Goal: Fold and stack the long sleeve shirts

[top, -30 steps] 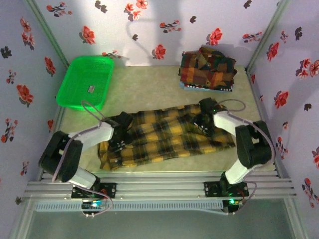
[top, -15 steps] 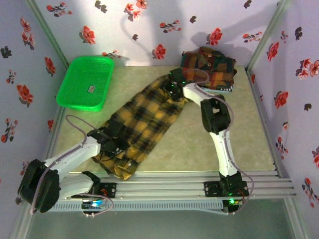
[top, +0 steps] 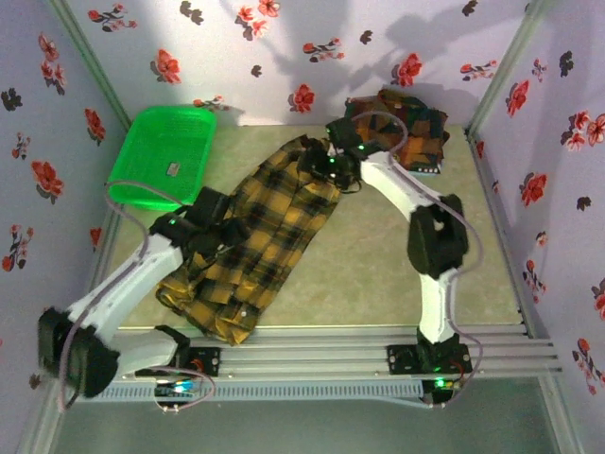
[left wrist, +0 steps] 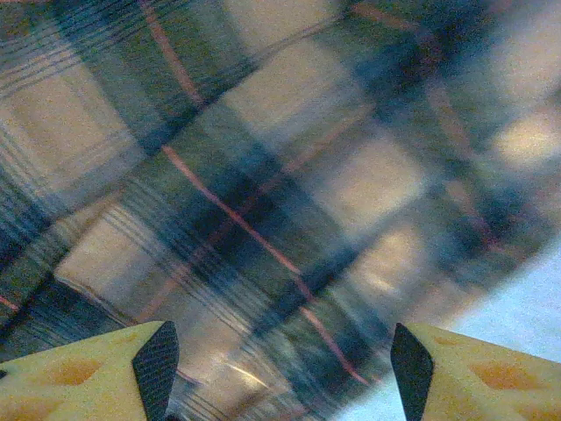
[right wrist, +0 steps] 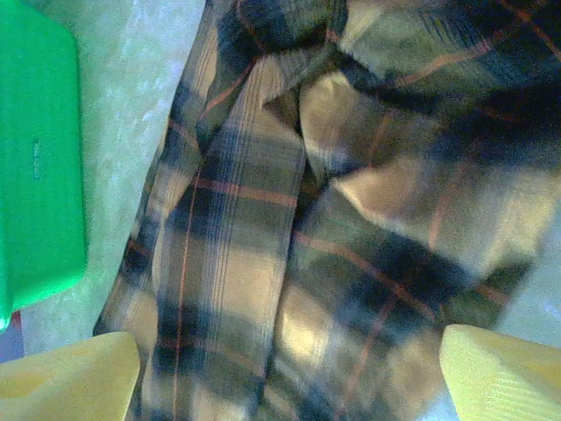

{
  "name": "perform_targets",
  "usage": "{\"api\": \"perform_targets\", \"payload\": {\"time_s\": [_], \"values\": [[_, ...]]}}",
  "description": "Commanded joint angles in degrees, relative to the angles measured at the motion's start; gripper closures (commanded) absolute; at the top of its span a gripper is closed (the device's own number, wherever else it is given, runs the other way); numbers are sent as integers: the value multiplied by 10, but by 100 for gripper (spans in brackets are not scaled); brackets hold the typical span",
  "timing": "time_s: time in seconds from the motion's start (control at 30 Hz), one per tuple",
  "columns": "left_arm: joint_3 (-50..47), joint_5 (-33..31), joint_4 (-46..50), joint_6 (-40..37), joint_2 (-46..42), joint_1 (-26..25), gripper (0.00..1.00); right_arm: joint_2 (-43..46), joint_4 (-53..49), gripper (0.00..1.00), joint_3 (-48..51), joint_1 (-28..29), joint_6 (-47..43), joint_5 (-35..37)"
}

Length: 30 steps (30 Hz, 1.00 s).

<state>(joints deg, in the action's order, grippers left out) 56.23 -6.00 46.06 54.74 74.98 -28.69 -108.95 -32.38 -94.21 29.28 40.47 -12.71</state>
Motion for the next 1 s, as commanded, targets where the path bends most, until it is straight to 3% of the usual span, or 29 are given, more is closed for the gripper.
{"api": "perform_targets", "payload": {"time_s": [0.0,0.27,0.47,0.63,0.7,0.87,0.97], "values": [[-19,-33,28,-47,54,19,33,-18,21,17,97,39,19,10],[-79,-5,-20,-19,92,38,34,-142,26,31,44,42,37,97],[-111,49,-81,34,94,12,34,-285,8,32,-149,16,75,103],[-90,102,-168,84,151,-32,34,-427,-24,33,-404,-20,100,52],[-61,117,-188,95,177,-52,34,-473,21,33,-474,-35,123,-5],[24,150,-230,113,220,-99,32,-520,189,26,-534,-57,187,-113],[60,143,-240,114,185,-117,27,-503,177,19,-539,-67,174,-178]]}}
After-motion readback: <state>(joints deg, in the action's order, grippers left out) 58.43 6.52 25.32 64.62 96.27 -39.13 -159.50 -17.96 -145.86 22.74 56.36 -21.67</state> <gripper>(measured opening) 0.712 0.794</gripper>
